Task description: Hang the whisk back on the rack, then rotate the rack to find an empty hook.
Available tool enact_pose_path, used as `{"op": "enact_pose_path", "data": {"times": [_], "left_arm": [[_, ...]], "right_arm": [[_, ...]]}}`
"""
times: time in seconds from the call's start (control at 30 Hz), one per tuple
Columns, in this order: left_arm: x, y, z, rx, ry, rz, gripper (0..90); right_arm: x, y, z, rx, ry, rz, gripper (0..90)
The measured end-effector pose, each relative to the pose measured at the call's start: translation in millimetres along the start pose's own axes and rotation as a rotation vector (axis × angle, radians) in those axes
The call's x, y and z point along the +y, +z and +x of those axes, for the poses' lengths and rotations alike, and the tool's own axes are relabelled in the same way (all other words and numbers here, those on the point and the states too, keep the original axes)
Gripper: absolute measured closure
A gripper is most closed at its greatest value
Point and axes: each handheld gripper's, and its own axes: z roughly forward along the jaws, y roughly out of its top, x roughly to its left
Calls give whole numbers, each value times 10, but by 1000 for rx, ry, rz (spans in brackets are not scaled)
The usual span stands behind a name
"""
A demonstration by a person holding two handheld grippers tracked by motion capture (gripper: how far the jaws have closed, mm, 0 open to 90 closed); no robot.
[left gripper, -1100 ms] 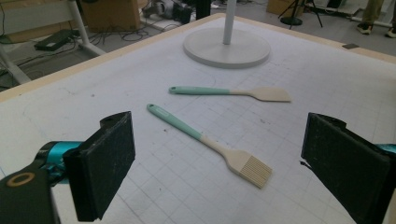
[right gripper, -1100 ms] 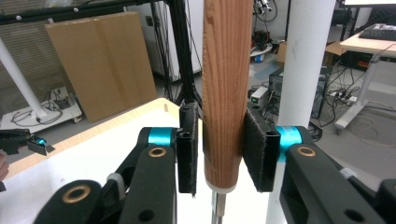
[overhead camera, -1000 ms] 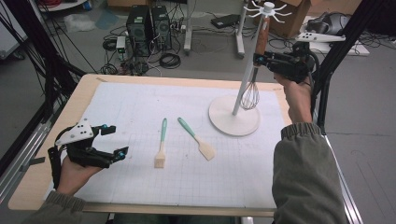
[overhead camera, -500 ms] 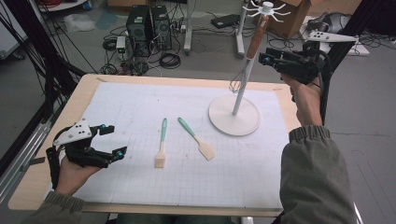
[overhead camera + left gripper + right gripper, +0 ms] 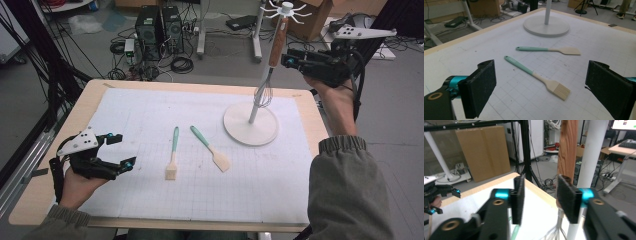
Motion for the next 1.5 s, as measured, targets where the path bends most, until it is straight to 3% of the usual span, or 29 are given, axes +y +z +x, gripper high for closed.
{"op": "enact_pose_path", "data": {"times": [0.37, 0.77, 0.93, 1.3, 1.5], "left_arm": [[12, 5, -21, -6, 8, 0, 103], [-4, 9, -9, -6, 3, 1, 102], [-2, 11, 2, -8, 2, 1, 103], [-16, -2, 33, 0, -6, 3, 103], [2, -21, 23, 1, -3, -5, 105]], "right_arm": [[59, 4, 45, 34, -28, -11, 774], [155, -42, 36, 34, -50, -20, 892], [220, -45, 33, 43, -57, -32, 893], [423, 19, -44, 1, -60, -31, 893], [437, 69, -46, -13, -47, -31, 894]]}}
